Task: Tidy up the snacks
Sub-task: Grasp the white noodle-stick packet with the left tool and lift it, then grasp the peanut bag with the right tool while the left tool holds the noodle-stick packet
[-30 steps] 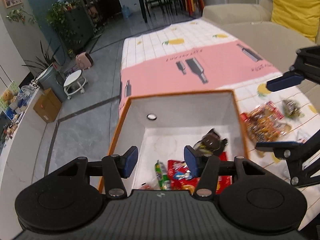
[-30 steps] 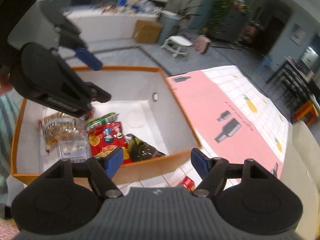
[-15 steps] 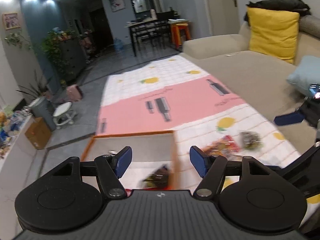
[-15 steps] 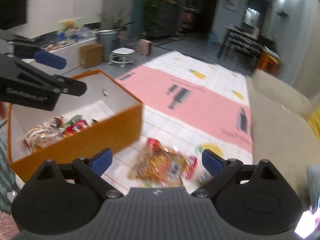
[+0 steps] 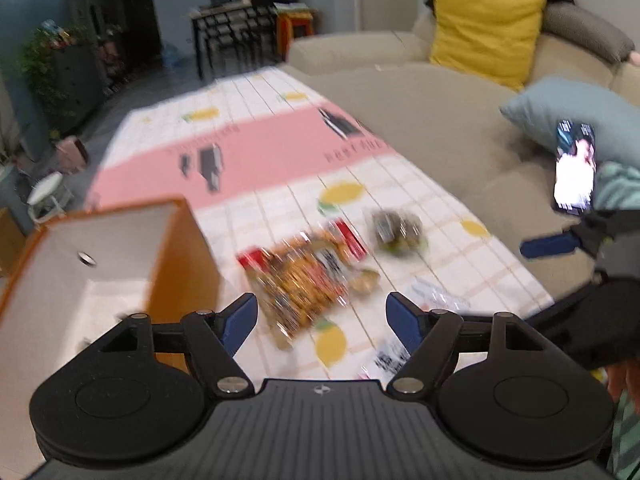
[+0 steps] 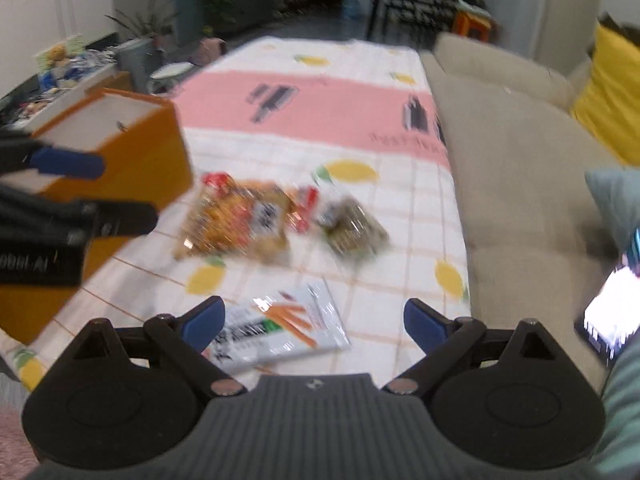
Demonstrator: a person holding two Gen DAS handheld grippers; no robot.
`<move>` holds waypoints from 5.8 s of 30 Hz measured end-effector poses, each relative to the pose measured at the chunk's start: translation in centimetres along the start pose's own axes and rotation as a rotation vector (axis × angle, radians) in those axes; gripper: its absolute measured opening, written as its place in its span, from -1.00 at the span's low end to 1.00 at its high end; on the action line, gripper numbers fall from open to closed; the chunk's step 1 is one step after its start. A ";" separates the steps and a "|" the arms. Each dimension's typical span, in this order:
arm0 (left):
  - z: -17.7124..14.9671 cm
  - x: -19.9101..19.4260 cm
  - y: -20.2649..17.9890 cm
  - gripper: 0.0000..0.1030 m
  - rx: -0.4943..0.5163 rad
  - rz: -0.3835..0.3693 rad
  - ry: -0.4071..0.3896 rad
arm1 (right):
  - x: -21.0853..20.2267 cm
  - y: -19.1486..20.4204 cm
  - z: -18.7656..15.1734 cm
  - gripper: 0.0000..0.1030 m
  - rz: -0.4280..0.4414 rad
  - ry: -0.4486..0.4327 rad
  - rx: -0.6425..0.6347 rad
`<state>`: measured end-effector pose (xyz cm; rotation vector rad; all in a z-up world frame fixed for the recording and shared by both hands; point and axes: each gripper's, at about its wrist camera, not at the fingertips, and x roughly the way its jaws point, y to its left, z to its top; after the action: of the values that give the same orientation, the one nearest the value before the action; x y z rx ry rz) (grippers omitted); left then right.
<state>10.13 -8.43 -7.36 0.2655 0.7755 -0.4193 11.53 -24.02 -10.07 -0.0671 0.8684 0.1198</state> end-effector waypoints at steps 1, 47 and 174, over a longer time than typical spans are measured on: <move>-0.3 0.5 -0.2 0.67 0.005 -0.011 0.013 | 0.6 -0.3 -0.2 0.81 -0.011 0.012 0.005; -2.6 8.6 -5.2 0.61 0.040 -0.108 0.184 | 6.2 -3.3 -0.8 -0.33 0.013 0.141 0.172; -5.6 3.1 4.8 0.03 -0.388 0.035 0.308 | 1.9 10.3 -2.7 0.21 0.174 0.017 -0.544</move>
<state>10.84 -2.84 -13.05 -0.0226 1.1334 -0.1890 9.33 -13.98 -13.39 -0.5017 0.8385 0.5178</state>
